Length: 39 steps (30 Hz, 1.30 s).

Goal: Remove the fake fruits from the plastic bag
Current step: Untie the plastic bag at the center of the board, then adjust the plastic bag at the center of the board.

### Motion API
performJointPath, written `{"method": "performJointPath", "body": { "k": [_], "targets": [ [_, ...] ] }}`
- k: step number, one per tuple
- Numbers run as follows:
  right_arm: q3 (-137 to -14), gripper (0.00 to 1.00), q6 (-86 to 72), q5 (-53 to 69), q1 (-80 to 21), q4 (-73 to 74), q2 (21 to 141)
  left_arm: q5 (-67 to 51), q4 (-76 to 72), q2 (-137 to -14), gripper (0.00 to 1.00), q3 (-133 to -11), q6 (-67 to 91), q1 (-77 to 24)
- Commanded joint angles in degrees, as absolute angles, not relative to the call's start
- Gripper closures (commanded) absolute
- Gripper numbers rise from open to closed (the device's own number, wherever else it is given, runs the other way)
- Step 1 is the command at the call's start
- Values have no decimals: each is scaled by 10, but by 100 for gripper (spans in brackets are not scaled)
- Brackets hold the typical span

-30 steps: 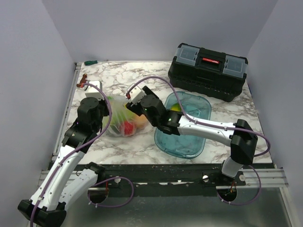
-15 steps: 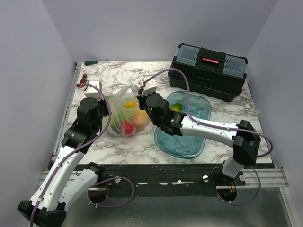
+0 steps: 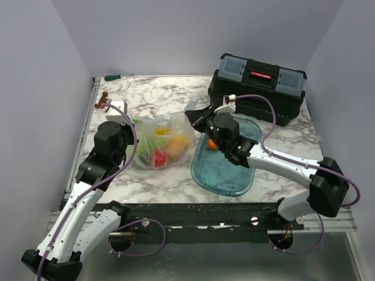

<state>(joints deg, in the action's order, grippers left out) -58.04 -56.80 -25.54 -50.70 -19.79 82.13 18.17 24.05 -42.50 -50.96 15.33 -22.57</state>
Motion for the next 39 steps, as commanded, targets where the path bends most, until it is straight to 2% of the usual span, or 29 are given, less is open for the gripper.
{"method": "performJointPath", "body": {
  "k": [1, 3, 5, 6, 9, 12, 15, 19, 26, 32, 37, 39],
  "targets": [
    [-599, 99, -609, -217, -512, -203, 837, 108, 232, -415, 74, -520, 150, -225],
    [-611, 99, -585, -209, -512, -197, 836, 83, 288, -420, 45, -563, 179, -224],
    [-626, 99, -564, -208, -512, -178, 834, 48, 337, -415, 21, -611, 208, -224],
    [-632, 99, -554, -208, -512, -172, 832, 26, 349, -406, 13, -623, 214, -224],
    [-644, 99, -528, -195, -512, -168, 829, -64, 341, -371, 2, -644, 197, -224],
    [-647, 99, -513, -180, -512, -169, 826, -156, 322, -372, 1, -654, 157, -225],
    [-644, 99, -504, -172, -512, -169, 818, -155, 363, -430, 1, -689, 125, -231],
    [-642, 99, -496, -166, -512, -160, 807, 48, 427, -511, 1, -752, 76, -276],
    [-632, 99, -487, -170, -512, -162, 796, 351, 380, -633, 1, -782, -13, -392],
    [-622, 99, -482, -173, -512, -161, 783, 436, 375, -724, 3, -837, -6, -394],
    [-614, 99, -479, -177, -512, -157, 774, 467, 350, -758, 19, -846, -3, -394],
    [-614, 99, -478, -178, -512, -157, 773, 471, 345, -772, 23, -849, -3, -393]
  ]
}}
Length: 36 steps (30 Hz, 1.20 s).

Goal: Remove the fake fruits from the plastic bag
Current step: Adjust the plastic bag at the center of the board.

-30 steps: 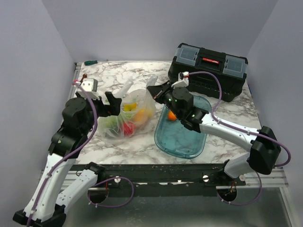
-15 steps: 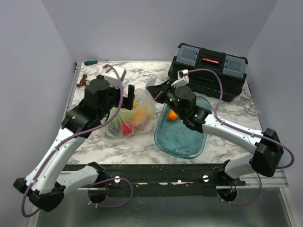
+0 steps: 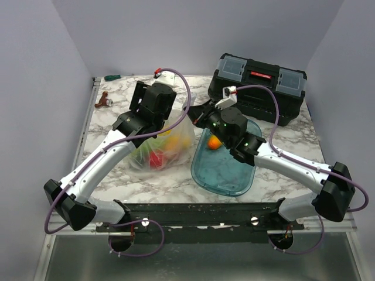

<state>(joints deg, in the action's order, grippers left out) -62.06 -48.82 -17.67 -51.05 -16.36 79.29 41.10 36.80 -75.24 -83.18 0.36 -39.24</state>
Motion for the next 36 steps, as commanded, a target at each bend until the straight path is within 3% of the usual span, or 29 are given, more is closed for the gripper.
{"method": "performJointPath", "body": {
  "k": [1, 5, 8, 14, 23, 28, 32, 36],
  "targets": [
    [-614, 99, -478, -178, -512, -156, 773, 471, 346, -778, 25, -851, 14, -393],
    [-614, 99, -478, -177, -512, -156, 775, 473, 356, -789, 39, -856, 24, -393],
    [-615, 99, -476, -179, -512, -156, 779, 477, 359, -776, 56, -854, 20, -393],
    [-634, 99, -459, -176, -512, -150, 801, 453, 343, -689, 100, -808, 9, -393],
    [-745, 99, -431, -161, -495, -124, 868, 379, 291, -451, 100, -691, 48, -390],
    [-825, 99, -502, -36, -404, -137, 936, 402, 234, -353, 100, -658, 49, -390],
    [-952, 99, -580, 94, -333, -129, 1041, 459, 185, -316, 100, -654, 20, -390],
    [-1117, 99, -602, 139, -317, -60, 1156, 481, 154, -321, 100, -668, -25, -389]
  ]
}}
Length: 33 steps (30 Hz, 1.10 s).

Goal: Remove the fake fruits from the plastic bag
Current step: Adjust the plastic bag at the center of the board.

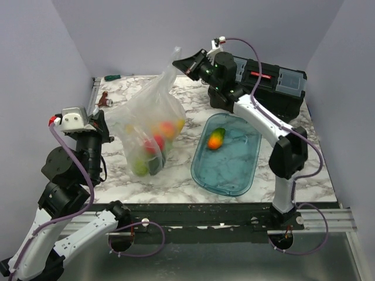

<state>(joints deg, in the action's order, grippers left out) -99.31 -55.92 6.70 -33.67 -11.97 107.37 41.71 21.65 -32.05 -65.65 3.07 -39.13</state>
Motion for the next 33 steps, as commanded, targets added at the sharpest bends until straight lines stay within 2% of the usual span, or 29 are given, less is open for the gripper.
{"method": "performJointPath", "body": {
  "k": [1, 7, 15, 19, 22, 25, 27, 33],
  "targets": [
    [-1162, 99, -602, 150, -319, -42, 1180, 483, 152, -324, 100, -677, -31, -389],
    [-1302, 99, -608, 175, -328, -1, 1271, 470, 164, -364, 100, -732, -62, -388],
    [-1301, 99, -584, 174, -334, 25, 1278, 376, 212, -358, 100, -686, -12, -388],
    [-1253, 92, -555, 166, -334, 68, 1260, 273, 275, -317, 100, -623, 73, -388],
    [-1242, 76, -505, 157, -339, 158, 1252, 195, 323, -290, 100, -591, 137, -388],
    [-1189, 57, -452, 94, -361, 220, 1209, 147, 355, -268, 100, -565, 190, -388],
    [-1131, 52, -436, 50, -379, 228, 1166, 108, 359, -256, 100, -553, 205, -388],
    [-1012, 27, -434, 4, -395, 234, 1064, 59, 366, -261, 100, -545, 217, -388]
  ]
}}
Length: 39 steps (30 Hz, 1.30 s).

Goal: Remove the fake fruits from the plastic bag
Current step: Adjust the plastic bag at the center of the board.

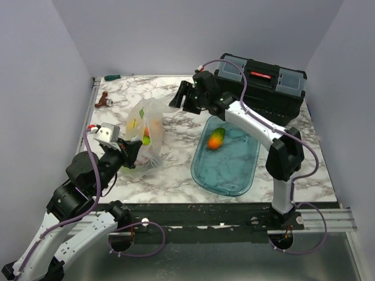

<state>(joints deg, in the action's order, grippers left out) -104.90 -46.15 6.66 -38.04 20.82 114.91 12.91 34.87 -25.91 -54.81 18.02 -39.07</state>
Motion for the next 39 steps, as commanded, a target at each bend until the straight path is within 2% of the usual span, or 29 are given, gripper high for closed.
{"method": "performJointPath", "body": {
  "k": [1, 5, 7, 9, 12, 20, 26, 39],
  "targets": [
    [-1002, 26, -435, -10, -398, 237, 1046, 58, 365, -261, 100, -544, 220, -388],
    [-938, 22, -471, -25, -409, 208, 974, 35, 363, -267, 100, -551, 220, -388],
    [-892, 21, -500, -5, -413, 170, 944, 32, 370, -270, 100, -561, 218, -388],
    [-866, 16, -522, 28, -420, 130, 927, 29, 378, -269, 100, -572, 212, -388],
    [-859, 15, -546, 48, -431, 109, 923, 27, 388, -264, 100, -582, 205, -388],
    [-888, 15, -600, -73, -518, 142, 977, 22, 397, -250, 100, -560, 225, -388],
    [-887, 29, -624, -187, -567, 165, 1001, 25, 414, -249, 100, -569, 224, -388],
    [-857, 29, -588, -201, -576, 180, 975, 33, 417, -265, 100, -566, 205, -388]
  ]
}}
